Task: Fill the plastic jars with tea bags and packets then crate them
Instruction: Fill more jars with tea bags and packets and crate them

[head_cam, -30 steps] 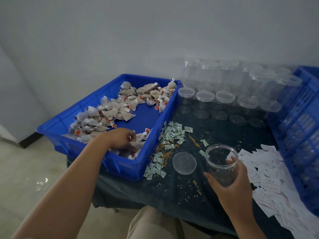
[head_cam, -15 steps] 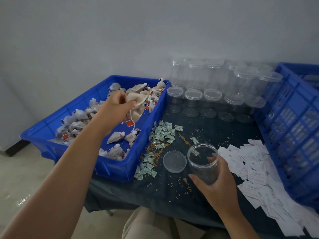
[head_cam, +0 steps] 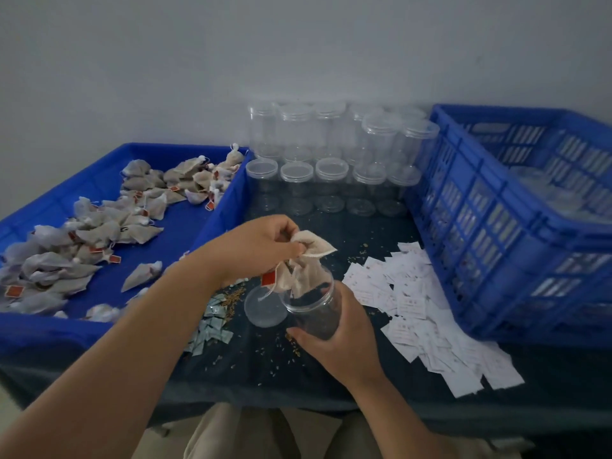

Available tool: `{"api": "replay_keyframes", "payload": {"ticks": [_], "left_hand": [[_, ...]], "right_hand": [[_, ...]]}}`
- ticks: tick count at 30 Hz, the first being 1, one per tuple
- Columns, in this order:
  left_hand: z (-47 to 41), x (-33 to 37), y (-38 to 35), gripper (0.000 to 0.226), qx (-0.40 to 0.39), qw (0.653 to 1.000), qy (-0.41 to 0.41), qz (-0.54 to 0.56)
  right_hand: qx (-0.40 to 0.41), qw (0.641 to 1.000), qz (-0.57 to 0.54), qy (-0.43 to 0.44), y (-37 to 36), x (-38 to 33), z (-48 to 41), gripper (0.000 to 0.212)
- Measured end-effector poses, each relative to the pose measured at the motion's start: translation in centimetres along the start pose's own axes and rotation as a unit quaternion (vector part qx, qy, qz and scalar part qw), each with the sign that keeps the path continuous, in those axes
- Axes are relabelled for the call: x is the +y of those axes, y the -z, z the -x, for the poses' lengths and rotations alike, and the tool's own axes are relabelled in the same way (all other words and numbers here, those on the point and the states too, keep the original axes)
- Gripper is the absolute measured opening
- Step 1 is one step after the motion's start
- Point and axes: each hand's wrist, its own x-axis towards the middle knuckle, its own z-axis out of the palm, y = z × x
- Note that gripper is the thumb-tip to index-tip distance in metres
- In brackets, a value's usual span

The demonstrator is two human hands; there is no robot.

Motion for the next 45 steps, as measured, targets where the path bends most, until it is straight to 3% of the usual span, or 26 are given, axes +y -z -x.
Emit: {"api": "replay_keyframes", "payload": {"ticks": [7,11,15,20,23,25,27,29,31,32,34,39,40,42,43,45], "left_hand": [[-0.2,1.3,0.4,0.009,-0.019,0.999,-0.014,-0.042],[0.1,1.5,0.6,0.023,-0.009,0.999,-0.017,-0.048],[0.3,2.0,0.0,0.022,0.025,0.999,-0.043,0.021],[0.9,1.5,-0.2,0.038,-0.069,0.990,-0.019,0.120],[1.4,0.0,2.6,0.034,0.044,0.985,-0.040,0.162],[1.8,-2.2,5.6,0.023,0.157,0.982,-0.029,0.101],[1.9,-5.6,8.7,0.011,0.201,0.978,0.036,-0.035],[1.9,-9.5,10.6,0.021,0.118,0.956,0.173,-0.204],[2.1,-13.1,10.6,0.056,-0.009,0.921,0.263,-0.287],[2.3,-14.3,10.2,0.066,-0.050,0.919,0.273,-0.279],[2.0,-16.3,9.4,0.063,-0.070,0.925,0.246,-0.279],[0.7,-17.5,9.2,0.011,0.015,0.924,0.197,-0.328],[0.5,-17.6,9.1,0.009,0.033,0.925,0.187,-0.329],[0.1,-17.8,8.9,0.027,0.050,0.929,0.181,-0.319],[-0.1,-17.8,8.8,0.034,0.041,0.926,0.189,-0.323],[-0.3,-17.7,8.6,0.028,0.004,0.915,0.215,-0.342]], "right_hand": [[0.028,0.999,-0.024,-0.025,0.0,0.0,-0.1,0.089],[0.042,0.998,-0.034,-0.026,0.0,0.1,-0.1,0.090],[0.044,0.998,-0.050,-0.022,0.0,0.0,-0.1,0.085],[0.050,0.998,-0.039,-0.030,0.1,-0.2,0.0,0.082],[0.040,0.998,-0.032,-0.035,-0.1,0.2,0.2,0.085],[0.035,0.998,-0.031,-0.032,-0.1,0.3,0.2,0.087],[0.031,0.999,-0.024,-0.026,-0.1,0.4,0.1,0.087],[0.030,0.999,-0.023,-0.024,-0.1,0.3,0.0,0.083],[0.031,0.999,-0.024,-0.024,-0.1,0.1,0.0,0.079],[0.033,0.999,-0.023,-0.025,-0.1,0.0,0.0,0.078],[0.034,0.999,-0.019,-0.025,-0.2,0.0,0.0,0.079],[0.029,0.999,-0.019,-0.029,-0.3,0.2,0.0,0.080],[0.029,0.999,-0.018,-0.028,-0.3,0.2,0.0,0.079],[0.027,0.999,-0.018,-0.030,-0.3,0.2,0.0,0.079],[0.026,0.999,-0.017,-0.031,-0.3,0.3,0.0,0.079],[0.023,0.999,-0.013,-0.035,-0.3,0.4,0.0,0.079]]}}
